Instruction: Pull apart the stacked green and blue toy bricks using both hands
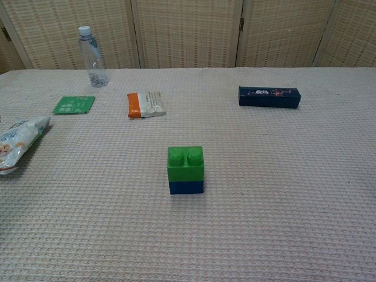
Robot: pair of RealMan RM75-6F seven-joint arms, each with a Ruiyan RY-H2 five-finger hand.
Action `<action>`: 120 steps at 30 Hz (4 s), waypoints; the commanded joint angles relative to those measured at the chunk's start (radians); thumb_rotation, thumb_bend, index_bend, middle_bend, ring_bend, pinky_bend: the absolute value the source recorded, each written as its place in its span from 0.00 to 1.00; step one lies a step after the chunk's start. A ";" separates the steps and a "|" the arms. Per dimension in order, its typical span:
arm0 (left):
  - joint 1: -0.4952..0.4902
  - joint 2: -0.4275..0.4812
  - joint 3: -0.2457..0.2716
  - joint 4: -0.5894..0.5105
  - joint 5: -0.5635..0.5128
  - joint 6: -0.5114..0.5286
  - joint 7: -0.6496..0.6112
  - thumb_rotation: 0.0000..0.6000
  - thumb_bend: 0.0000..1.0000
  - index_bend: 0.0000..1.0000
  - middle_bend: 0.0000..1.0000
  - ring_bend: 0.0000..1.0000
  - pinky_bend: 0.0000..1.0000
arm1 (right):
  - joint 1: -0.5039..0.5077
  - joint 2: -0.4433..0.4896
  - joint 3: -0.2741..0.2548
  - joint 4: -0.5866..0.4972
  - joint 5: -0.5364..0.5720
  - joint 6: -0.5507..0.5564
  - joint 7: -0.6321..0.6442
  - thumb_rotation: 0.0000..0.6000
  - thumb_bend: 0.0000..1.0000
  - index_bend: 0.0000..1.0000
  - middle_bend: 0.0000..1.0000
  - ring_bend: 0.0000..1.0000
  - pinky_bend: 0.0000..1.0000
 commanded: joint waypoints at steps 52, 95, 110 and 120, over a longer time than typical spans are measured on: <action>-0.369 -0.457 -0.264 -0.026 -0.456 -0.494 -0.096 1.00 0.24 0.02 0.29 0.09 0.05 | 0.022 0.065 -0.030 0.057 -0.189 0.106 0.326 1.00 0.36 0.00 0.00 0.00 0.00; -0.434 -0.626 -0.287 0.127 -0.526 -0.494 -0.061 1.00 0.25 0.44 0.59 0.23 0.01 | 0.031 0.099 -0.019 0.027 -0.136 0.058 0.342 1.00 0.36 0.00 0.00 0.00 0.00; -0.380 -0.673 -0.306 0.140 -0.521 -0.382 -0.144 1.00 0.38 0.75 0.89 0.41 0.08 | 0.032 0.095 -0.018 0.025 -0.132 0.048 0.331 1.00 0.36 0.00 0.00 0.00 0.00; -0.354 -0.660 -0.306 0.117 -0.515 -0.357 -0.180 1.00 0.44 0.82 0.93 0.48 0.11 | 0.037 0.093 -0.017 0.024 -0.131 0.038 0.325 1.00 0.36 0.00 0.00 0.00 0.00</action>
